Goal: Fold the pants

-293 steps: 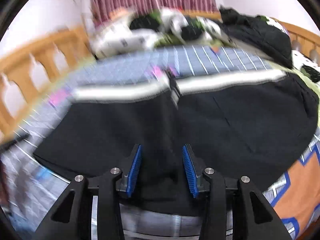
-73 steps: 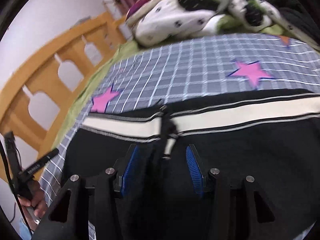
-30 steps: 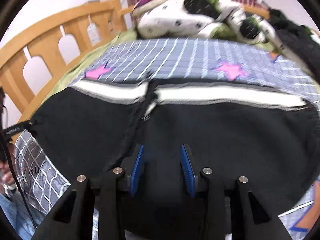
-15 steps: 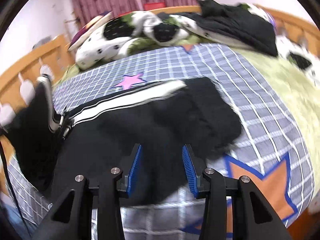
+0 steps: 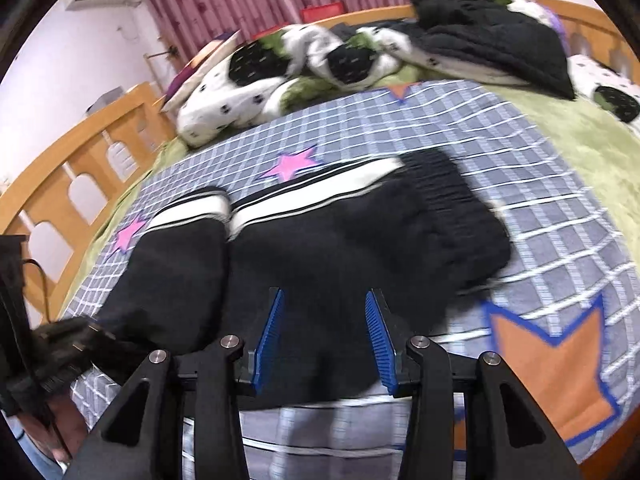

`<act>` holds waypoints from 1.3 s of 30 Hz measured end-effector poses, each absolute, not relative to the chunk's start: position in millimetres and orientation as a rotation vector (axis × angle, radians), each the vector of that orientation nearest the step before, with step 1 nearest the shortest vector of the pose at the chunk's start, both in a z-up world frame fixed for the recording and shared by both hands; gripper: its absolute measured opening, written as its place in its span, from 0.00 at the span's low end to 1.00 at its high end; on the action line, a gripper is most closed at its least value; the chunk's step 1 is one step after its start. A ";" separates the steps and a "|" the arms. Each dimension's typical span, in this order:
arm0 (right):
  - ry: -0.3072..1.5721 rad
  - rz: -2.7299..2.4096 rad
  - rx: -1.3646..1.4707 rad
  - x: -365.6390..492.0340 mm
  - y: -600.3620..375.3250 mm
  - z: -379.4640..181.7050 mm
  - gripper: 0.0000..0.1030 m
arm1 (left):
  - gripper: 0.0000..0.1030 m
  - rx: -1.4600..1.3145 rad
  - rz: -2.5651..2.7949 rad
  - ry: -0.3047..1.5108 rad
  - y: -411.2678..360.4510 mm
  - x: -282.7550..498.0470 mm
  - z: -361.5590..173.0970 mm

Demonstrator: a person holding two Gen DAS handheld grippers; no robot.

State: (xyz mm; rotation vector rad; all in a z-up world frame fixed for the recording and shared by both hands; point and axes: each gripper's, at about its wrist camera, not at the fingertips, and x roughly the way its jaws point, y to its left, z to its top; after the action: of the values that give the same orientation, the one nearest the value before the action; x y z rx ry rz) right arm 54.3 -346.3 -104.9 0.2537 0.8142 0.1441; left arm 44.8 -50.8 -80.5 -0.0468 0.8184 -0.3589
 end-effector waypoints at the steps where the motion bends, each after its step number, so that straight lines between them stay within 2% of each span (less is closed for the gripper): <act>1: 0.830 0.179 0.261 59.2 -335.1 -107.6 0.41 | 0.20 -0.049 -0.330 0.817 -37.2 43.5 -80.6; 2: 0.840 0.200 0.266 62.6 -328.2 -108.9 0.41 | 0.26 -0.054 -0.301 0.818 -23.4 41.9 -82.1; 5: 0.878 0.289 0.286 76.2 -295.5 -116.3 0.43 | 0.35 -0.093 -0.232 0.846 19.3 29.6 -95.1; 6: 0.897 0.316 0.292 82.6 -281.0 -121.3 0.46 | 0.37 -0.110 -0.228 0.859 29.3 26.2 -100.2; 10: 0.977 0.363 0.327 100.0 -246.0 -145.6 0.48 | 0.61 -0.205 -0.249 0.845 65.1 2.8 -117.9; 17: 1.019 0.401 0.450 115.5 -232.9 -173.7 0.49 | 0.61 -0.160 -0.328 0.894 41.7 -3.9 -143.6; 18: 1.028 0.407 0.467 117.3 -233.9 -173.5 0.46 | 0.61 -0.165 -0.327 0.900 38.1 -2.3 -145.7; 19: 1.032 0.407 0.476 118.0 -235.5 -172.8 0.35 | 0.61 -0.181 -0.329 0.915 32.8 2.1 -150.5; 21: 1.030 0.421 0.500 119.7 -239.4 -171.3 0.21 | 0.61 -0.218 -0.337 0.942 23.8 9.3 -158.1; 22: 1.022 0.437 0.519 119.4 -241.6 -169.3 0.18 | 0.61 -0.224 -0.339 0.947 19.5 11.5 -160.2; 33: 0.731 0.478 0.377 99.0 -281.6 -63.2 0.15 | 0.61 -0.115 -0.306 0.903 -34.9 9.6 -157.4; 39: 0.631 0.382 0.298 97.2 -350.5 -36.0 0.15 | 0.61 0.024 -0.276 0.861 -71.5 3.8 -145.9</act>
State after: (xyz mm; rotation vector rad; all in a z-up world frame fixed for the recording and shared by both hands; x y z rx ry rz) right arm 97.2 -350.5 -36.0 0.2976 0.6305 0.3823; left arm 3.8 -71.5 -145.9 0.0237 0.8610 -0.2755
